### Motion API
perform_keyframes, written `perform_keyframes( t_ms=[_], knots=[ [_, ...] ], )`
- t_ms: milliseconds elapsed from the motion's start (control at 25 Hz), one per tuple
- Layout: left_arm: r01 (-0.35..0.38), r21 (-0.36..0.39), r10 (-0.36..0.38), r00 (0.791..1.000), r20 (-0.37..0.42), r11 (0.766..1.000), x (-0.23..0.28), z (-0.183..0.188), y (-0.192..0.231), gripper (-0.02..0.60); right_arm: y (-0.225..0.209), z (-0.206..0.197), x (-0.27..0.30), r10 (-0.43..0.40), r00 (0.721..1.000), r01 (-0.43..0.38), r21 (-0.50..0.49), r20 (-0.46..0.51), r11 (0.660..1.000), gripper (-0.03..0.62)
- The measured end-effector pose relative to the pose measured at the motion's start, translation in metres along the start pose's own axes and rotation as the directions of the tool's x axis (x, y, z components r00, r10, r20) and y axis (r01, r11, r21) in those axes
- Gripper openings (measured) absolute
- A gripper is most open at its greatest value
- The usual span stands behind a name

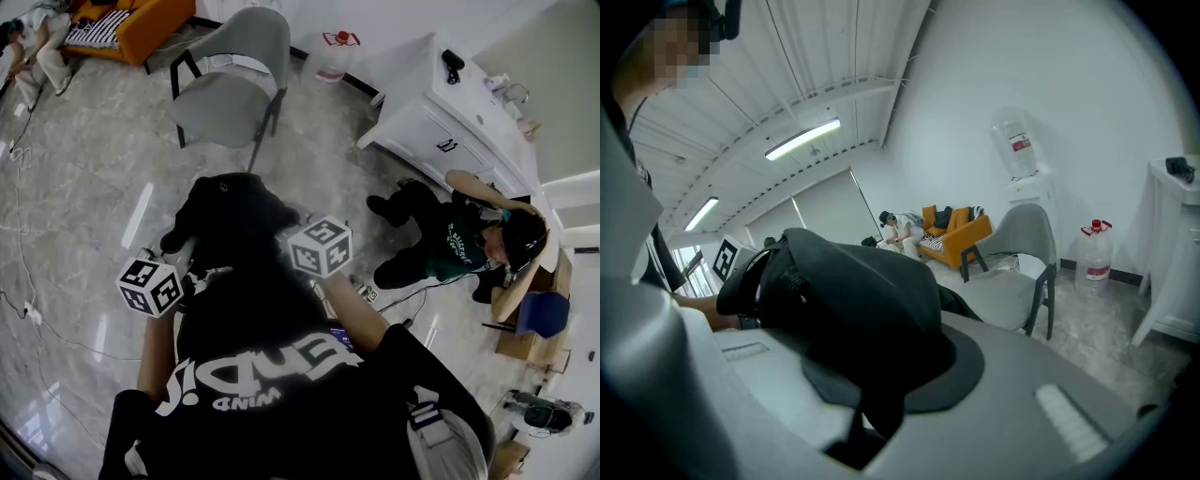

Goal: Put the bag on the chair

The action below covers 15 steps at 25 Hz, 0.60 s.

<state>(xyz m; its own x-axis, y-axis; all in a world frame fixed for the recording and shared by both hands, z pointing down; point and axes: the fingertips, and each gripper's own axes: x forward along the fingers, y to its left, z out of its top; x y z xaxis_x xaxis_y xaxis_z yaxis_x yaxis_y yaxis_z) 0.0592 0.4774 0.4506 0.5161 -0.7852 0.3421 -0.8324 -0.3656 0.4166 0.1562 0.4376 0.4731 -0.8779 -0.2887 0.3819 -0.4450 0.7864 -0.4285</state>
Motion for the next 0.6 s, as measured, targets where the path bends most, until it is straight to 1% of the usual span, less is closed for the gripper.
perform_keyframes(
  t_ms=[240,440,600],
  knots=[
    [-0.01,0.012,0.01,1.0,0.029,1.0,-0.004,0.022,0.026,0.032,0.002,0.022,0.028,-0.002,1.0,0.003,-0.011,0.025,1.0,0.034],
    [-0.024,0.007,0.024,0.999,0.03,1.0,0.011,0.034,0.053,0.032,-0.016,0.034,0.053,0.008,1.0,-0.007,-0.012,0.021,1.0,0.034],
    [-0.032,-0.018,0.032,0.999,0.024,0.999,0.026,0.046,0.081,0.032,-0.034,0.05,0.081,0.013,1.0,-0.013,-0.01,0.008,1.0,0.034]
  ],
)
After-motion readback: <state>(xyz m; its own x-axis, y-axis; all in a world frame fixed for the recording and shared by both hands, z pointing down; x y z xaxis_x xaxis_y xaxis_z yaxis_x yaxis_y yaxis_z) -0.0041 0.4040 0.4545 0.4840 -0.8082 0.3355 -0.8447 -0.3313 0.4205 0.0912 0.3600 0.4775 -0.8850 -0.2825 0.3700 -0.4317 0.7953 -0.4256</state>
